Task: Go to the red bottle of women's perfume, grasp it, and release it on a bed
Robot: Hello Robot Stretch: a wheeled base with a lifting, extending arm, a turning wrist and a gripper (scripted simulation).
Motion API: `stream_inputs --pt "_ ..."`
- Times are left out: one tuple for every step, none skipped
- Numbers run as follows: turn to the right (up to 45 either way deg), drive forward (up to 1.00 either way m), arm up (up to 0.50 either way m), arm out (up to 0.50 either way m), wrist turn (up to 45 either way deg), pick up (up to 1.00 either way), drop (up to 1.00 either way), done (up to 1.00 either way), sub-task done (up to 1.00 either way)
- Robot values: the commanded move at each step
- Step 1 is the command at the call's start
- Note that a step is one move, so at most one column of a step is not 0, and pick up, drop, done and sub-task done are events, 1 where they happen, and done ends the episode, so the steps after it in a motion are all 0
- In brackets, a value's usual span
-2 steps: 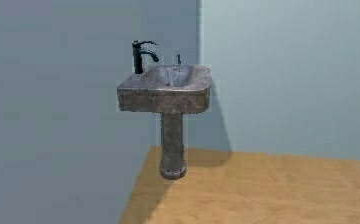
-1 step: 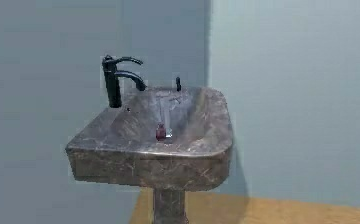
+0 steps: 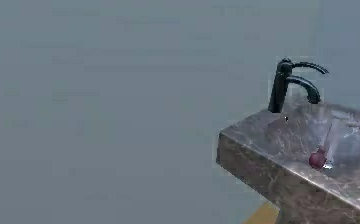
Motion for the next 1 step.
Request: stream_inputs --pt "-45.0 0.00 0.00 0.00 0.0 0.00 0.00 0.00 0.00"
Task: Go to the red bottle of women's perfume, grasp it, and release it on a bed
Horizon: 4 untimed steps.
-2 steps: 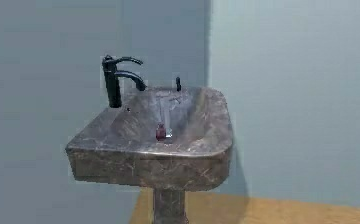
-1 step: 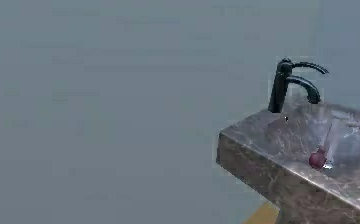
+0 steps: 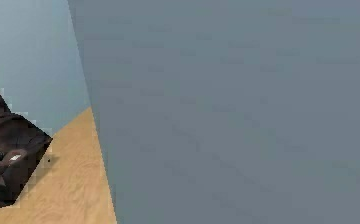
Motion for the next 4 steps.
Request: stream_inputs --pt "-6.0 0.00 0.00 0.00 0.0 0.00 0.00 0.00 0.00" --pt "45.0 0.00 0.00 0.00 0.0 0.00 0.00 0.00 0.00" --pt "45.0 0.00 0.00 0.00 0.0 0.00 0.00 0.00 0.00" --pt "12.0 0.00 0.00 0.00 0.0 0.00 0.00 0.00 0.00"
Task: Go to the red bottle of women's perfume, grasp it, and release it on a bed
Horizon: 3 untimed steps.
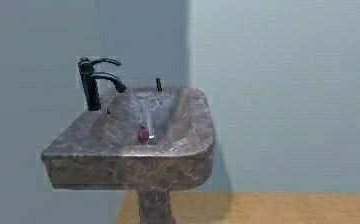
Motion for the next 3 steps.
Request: stream_inputs --pt "0.0 0.40 0.00 0.00 0.0 0.00 0.00 0.00 0.00" --pt "-45.0 0.00 0.00 0.00 0.0 0.00 0.00 0.00 0.00" --pt "-45.0 0.00 0.00 0.00 0.0 0.00 0.00 0.00 0.00"
